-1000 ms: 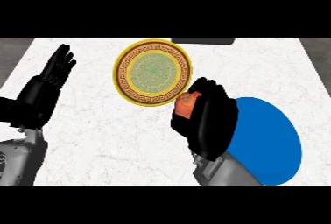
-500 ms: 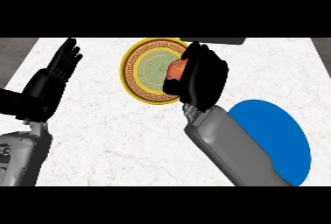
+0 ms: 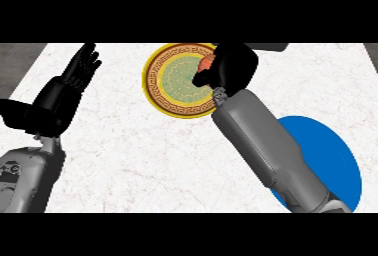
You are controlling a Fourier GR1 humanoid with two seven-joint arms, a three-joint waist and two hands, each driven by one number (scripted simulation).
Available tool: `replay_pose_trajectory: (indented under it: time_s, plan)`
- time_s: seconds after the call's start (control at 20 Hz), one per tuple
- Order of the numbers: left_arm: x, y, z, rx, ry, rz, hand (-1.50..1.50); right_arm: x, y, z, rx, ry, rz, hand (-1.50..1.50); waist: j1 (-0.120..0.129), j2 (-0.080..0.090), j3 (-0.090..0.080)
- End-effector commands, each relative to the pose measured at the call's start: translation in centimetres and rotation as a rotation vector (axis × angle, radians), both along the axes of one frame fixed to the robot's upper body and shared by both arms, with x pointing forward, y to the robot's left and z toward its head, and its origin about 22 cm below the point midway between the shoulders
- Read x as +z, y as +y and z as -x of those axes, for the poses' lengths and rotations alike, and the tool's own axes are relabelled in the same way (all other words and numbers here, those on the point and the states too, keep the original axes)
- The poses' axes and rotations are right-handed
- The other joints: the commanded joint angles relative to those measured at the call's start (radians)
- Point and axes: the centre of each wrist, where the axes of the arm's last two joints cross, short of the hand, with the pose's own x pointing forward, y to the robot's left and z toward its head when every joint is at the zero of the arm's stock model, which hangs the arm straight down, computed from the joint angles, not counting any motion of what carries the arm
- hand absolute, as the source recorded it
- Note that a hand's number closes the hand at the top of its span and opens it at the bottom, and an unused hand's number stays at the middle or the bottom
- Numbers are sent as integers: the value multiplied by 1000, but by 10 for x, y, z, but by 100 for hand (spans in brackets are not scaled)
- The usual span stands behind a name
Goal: Pick the squash from the plate and place it in the plate
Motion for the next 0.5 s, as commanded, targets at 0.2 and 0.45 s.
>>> replay_pose_trajectory:
  time_s: [0.2, 0.45]
  plan:
    - [2, -10, -3, -22, -13, 2, 0, -7, -11, -31, -210, 33, -241, 150, 17, 10, 1]
    - [-5, -10, -5, -32, -17, 11, 0, -36, -27, -37, -208, 19, -321, -150, 38, 23, 2]
